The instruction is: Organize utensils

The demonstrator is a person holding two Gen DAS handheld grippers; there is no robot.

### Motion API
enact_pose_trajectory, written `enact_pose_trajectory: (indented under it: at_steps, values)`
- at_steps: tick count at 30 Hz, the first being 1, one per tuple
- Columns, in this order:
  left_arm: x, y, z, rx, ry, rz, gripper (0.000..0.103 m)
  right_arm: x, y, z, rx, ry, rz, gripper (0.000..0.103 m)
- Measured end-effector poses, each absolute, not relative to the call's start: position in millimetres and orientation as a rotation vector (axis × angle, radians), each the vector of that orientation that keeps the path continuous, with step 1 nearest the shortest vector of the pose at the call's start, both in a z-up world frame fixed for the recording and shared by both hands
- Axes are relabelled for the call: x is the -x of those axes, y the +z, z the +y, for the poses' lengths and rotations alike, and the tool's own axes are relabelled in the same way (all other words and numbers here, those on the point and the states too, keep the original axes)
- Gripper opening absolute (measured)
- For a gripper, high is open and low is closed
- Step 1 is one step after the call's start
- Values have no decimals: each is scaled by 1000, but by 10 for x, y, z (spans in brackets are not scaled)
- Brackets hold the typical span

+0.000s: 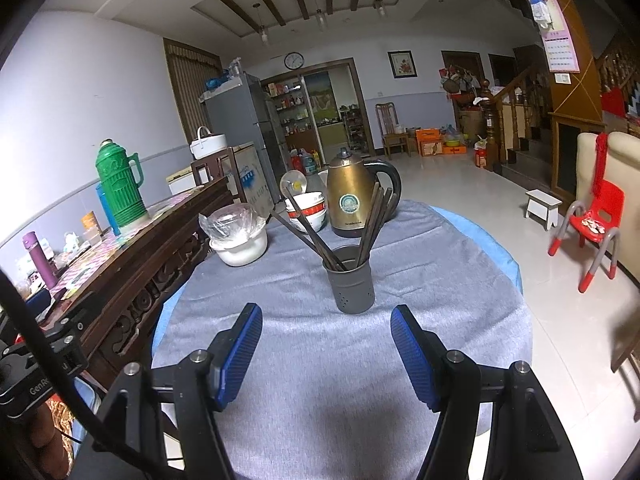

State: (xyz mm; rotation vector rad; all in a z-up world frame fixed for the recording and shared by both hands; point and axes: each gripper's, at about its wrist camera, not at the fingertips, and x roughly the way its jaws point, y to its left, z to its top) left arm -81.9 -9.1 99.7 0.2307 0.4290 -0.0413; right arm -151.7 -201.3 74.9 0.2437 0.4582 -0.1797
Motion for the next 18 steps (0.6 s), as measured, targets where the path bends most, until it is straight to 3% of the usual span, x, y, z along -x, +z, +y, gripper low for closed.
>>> enact_pose_trajectory:
  at_steps: [18]
  values:
    - [836, 1017, -75, -232, -31, 420, 91, 1514, 757, -1982, -235, -183, 457, 70]
